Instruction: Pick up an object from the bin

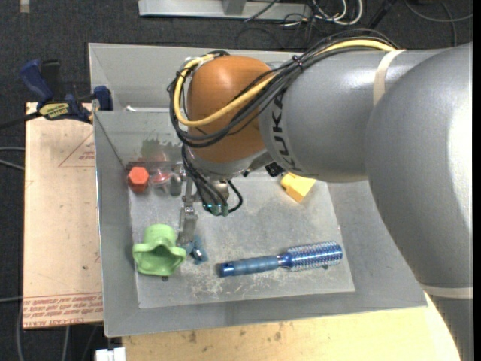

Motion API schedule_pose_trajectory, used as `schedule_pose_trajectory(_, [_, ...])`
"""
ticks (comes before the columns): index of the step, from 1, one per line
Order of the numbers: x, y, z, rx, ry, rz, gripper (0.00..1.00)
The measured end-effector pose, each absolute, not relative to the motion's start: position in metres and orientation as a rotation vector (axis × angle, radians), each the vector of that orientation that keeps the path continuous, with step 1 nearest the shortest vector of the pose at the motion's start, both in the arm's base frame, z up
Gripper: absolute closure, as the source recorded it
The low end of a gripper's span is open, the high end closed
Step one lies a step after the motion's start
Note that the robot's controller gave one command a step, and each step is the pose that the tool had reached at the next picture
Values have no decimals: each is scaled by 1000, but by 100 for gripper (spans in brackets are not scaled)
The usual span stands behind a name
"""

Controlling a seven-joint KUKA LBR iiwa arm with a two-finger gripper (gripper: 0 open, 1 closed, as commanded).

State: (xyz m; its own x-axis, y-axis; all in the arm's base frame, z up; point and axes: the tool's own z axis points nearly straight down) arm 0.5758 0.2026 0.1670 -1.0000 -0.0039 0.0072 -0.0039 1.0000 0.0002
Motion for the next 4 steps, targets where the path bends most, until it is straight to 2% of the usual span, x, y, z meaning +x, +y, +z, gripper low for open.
schedule_pose_trajectory(1, [539,192,81,-160,-3128,4,0])
schedule_pose_trajectory(2, [554,243,70,160,-3140,-4,0])
schedule_pose_trajectory(3, [557,242,73,154,-3146,-8,100])
schedule_pose_trajectory(4, [550,238,204,145,-3148,-8,100])
